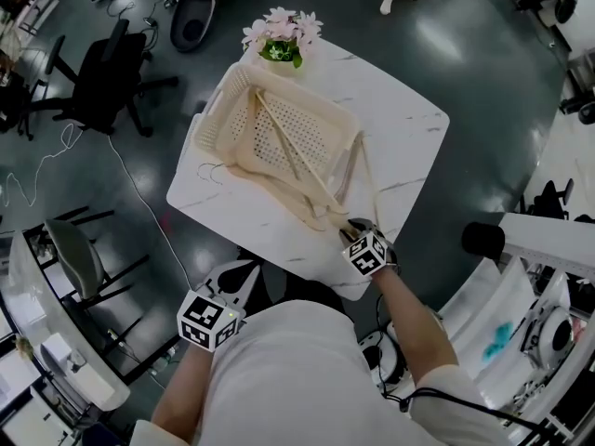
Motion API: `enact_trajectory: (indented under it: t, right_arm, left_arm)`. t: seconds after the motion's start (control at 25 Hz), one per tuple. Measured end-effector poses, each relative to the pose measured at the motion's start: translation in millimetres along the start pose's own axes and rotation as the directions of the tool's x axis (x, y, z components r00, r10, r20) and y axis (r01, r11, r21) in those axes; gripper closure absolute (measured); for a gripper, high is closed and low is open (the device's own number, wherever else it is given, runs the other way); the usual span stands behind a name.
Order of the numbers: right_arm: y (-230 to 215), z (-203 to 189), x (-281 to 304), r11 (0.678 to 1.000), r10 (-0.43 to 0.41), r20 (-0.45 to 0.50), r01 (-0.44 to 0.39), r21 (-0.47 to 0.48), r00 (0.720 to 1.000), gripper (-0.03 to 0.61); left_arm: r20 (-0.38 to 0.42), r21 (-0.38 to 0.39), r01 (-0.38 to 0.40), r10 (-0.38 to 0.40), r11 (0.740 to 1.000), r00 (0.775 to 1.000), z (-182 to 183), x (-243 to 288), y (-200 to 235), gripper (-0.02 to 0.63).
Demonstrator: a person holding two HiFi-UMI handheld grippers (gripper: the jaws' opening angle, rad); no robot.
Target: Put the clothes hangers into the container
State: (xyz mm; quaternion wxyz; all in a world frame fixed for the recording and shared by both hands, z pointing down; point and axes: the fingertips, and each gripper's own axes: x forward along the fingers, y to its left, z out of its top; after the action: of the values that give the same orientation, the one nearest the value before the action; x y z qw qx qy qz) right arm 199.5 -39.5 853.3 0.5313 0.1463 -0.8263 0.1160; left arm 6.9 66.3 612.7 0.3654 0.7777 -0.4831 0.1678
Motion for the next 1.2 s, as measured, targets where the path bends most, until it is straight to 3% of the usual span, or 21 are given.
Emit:
enact_trajectory:
  t: [0.44,1.2]
  right_arm:
    - [31.9,4.9,-35.2,0.998,0.029,0.028,-0.030,0.048,0.999,0.437]
    - [76.3,27.0,-99.5,0.970,0.107,0.132,-0.133,0.205,0.985,0.440]
  left_arm:
    - [0.030,0.022,0.016,-0.016,1.000,0.999,5.6,-17.1,13.0,0.606]
    - [-0.005,0.114,0.148,-0.148,0.982,0.989,32.3,-9.8,25.9,0.606]
